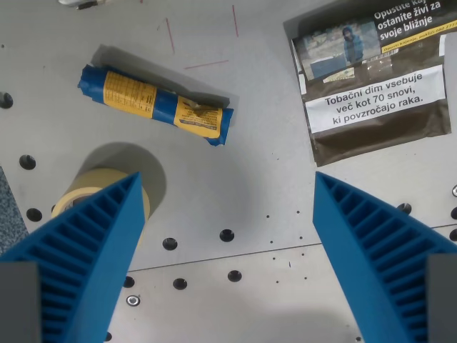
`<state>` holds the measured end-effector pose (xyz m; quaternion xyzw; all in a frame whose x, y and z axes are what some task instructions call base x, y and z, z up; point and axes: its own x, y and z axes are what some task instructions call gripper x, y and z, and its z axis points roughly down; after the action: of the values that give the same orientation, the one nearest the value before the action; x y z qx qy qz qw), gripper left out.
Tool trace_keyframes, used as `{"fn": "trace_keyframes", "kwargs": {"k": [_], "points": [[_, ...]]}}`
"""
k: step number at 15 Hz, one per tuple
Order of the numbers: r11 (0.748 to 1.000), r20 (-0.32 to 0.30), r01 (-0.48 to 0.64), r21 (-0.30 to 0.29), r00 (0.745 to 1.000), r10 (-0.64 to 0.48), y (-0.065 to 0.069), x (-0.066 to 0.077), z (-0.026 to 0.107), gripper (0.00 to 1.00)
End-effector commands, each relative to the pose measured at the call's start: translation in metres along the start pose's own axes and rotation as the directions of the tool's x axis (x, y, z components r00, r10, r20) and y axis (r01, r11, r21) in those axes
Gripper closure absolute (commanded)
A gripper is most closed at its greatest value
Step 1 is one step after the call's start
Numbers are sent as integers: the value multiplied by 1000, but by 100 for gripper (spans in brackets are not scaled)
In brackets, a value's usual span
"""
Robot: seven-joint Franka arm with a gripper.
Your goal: Move above the blue bag
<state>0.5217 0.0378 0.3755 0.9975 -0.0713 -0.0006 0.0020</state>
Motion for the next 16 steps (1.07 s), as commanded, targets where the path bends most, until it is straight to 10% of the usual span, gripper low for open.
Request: {"fn": "trace_keyframes", "kwargs": {"k": [1,16], "points": [[1000,-2,0,1,1000,0,0,0,-1,0],[972,-41,234,10,972,-233,-6,-3,18,0]]}}
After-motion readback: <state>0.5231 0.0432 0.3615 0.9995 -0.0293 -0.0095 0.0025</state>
